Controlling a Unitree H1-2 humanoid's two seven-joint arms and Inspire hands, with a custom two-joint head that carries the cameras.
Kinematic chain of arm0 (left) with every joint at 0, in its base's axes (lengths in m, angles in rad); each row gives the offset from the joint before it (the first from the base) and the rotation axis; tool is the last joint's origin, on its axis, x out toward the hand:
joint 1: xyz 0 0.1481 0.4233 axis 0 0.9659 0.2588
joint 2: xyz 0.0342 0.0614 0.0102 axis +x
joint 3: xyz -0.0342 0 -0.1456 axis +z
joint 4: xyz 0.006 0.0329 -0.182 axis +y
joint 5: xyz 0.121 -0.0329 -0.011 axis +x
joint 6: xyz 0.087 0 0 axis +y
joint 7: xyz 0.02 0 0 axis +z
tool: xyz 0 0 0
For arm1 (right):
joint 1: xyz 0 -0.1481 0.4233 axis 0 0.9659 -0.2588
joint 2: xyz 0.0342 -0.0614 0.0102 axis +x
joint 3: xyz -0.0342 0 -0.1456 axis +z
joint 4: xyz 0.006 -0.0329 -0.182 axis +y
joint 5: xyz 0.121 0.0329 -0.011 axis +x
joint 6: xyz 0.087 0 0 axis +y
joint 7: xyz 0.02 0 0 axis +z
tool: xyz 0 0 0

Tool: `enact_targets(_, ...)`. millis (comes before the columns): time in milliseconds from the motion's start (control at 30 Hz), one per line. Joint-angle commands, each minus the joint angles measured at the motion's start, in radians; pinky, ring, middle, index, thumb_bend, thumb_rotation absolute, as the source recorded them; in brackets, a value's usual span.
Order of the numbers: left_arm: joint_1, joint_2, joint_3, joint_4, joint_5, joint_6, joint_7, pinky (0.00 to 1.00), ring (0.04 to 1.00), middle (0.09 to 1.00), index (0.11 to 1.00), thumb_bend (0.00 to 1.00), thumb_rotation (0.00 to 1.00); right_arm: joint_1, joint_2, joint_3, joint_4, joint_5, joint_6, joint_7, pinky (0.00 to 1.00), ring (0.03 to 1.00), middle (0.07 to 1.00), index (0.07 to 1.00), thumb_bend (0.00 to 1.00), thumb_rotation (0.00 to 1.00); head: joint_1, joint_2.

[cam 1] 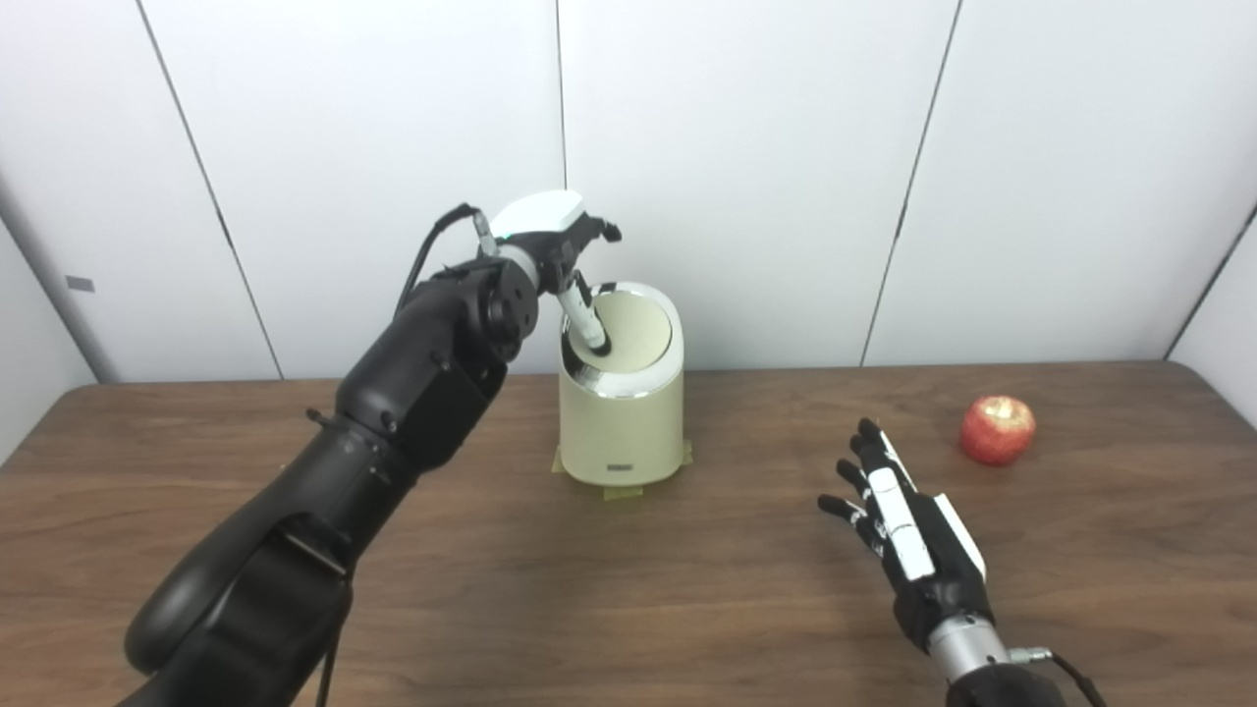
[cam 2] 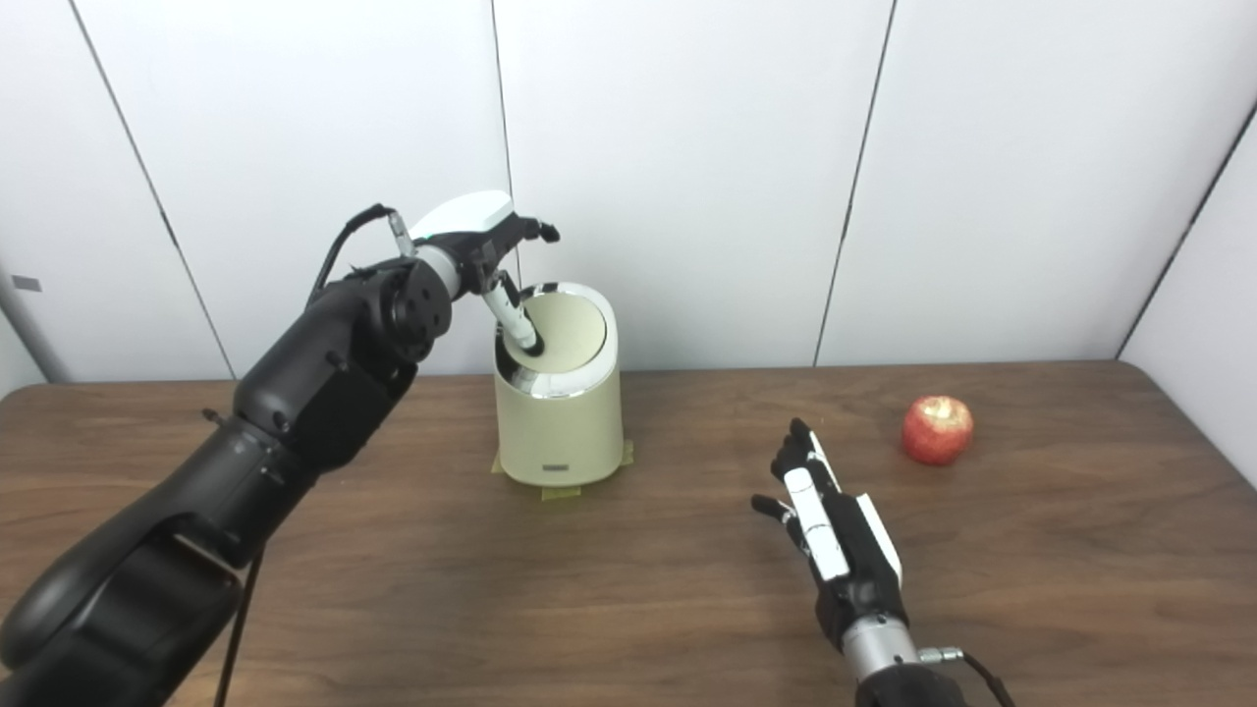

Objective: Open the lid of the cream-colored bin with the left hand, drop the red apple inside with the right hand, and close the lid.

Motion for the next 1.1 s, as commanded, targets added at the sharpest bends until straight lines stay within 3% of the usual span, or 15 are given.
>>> enact_targets(0, -0.035, -0.007, -0.015, 0.025, 0.021, -0.030, 0.028, 0.79, 0.890, 0.920, 0.878, 0.88, 0.00, -0.027, -0.002, 0.001, -0.047, -0.007, -0.023, -0.004, 0.82, 0.956, 0.998, 1.000, 0.56, 0.91, -0.002, 0.001)
enact_targets(100, -0.025, -0.019, -0.021, 0.058, 0.020, -0.050, 0.042, 0.84, 0.913, 0.923, 0.880, 0.87, 0.00, -0.027, -0.003, -0.003, -0.038, -0.007, -0.032, -0.004, 0.82, 0.958, 1.000, 1.000, 0.57, 0.92, -0.003, 0.002)
enact_targets(300, -0.033, -0.022, -0.011, 0.047, 0.004, -0.058, 0.030, 0.86, 0.919, 0.932, 0.894, 0.85, 0.00, -0.030, -0.004, -0.008, -0.028, -0.004, -0.038, -0.003, 0.82, 0.955, 1.000, 1.000, 0.57, 0.90, 0.001, 0.001)
enact_targets(700, -0.120, 0.017, 0.080, -0.171, -0.023, 0.050, -0.076, 0.83, 0.944, 0.947, 0.894, 0.84, 0.00, -0.045, -0.002, -0.010, -0.006, 0.002, -0.049, 0.001, 0.83, 0.952, 0.995, 1.000, 0.56, 0.89, 0.010, -0.011)
enact_targets(867, -0.120, 0.031, 0.087, -0.242, -0.023, 0.067, -0.113, 0.80, 0.930, 0.937, 0.893, 0.84, 0.00, -0.045, -0.004, -0.009, -0.001, 0.005, -0.056, 0.006, 0.83, 0.952, 0.996, 1.000, 0.56, 0.90, 0.009, -0.010)
enact_targets(1067, -0.114, 0.032, 0.080, -0.257, -0.011, 0.070, -0.124, 0.78, 0.909, 0.925, 0.886, 0.84, 0.00, -0.042, -0.003, -0.008, -0.016, 0.009, -0.042, 0.006, 0.83, 0.951, 0.997, 1.000, 0.56, 0.88, 0.005, -0.001)
